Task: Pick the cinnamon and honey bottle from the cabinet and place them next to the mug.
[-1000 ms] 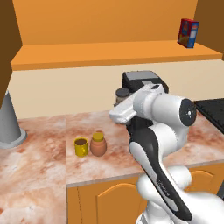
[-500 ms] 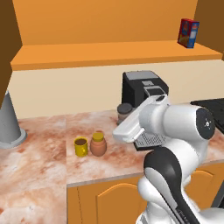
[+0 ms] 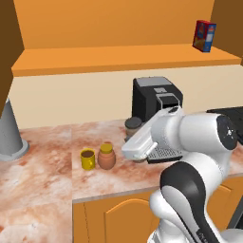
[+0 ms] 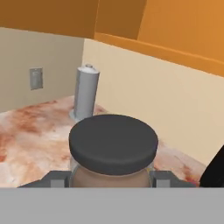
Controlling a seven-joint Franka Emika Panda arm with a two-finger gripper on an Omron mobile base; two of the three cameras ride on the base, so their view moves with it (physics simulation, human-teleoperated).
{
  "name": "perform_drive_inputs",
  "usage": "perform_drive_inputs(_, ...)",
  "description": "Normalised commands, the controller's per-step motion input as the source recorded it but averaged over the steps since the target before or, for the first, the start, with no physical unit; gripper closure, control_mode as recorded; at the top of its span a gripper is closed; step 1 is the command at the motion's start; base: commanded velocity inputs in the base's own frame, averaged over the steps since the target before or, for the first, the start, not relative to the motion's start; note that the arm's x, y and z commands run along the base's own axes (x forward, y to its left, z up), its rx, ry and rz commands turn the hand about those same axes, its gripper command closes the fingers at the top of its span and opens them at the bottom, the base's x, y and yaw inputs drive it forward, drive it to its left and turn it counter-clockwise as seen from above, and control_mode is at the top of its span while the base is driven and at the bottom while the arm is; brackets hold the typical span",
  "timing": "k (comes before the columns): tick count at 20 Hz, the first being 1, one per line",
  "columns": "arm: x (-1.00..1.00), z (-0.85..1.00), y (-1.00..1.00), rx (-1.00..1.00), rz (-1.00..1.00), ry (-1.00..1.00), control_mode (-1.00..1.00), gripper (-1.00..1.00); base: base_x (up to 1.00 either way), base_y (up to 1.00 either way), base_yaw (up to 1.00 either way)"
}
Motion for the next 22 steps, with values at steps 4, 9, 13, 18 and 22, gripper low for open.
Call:
perform_drive_inputs(4, -0.23, -0.93, 0.14, 0.51, 0.07, -0.13, -1.0, 1.0, 0.0, 0.0, 0.0)
perform_drive_inputs(9, -0.13, -0.92, 0.1, 0.48, 0.06, -0.14, -1.0, 1.0, 0.0, 0.0, 0.0)
perform_drive_inputs(13, 0.0, -0.21, 0.0, 0.11, 0.0, -0.03, -1.0, 1.0, 0.0, 0.0, 0.0)
perform_drive_inputs(18, 0.02, -0.92, 0.11, 0.0, 0.0, 0.0, -1.0, 1.0, 0.0, 0.0, 0.0)
perform_drive_inputs(22, 0.08, -1.0, 0.26, 0.0, 0.0, -0.01, -1.0, 1.0, 0.0, 0.0, 0.0)
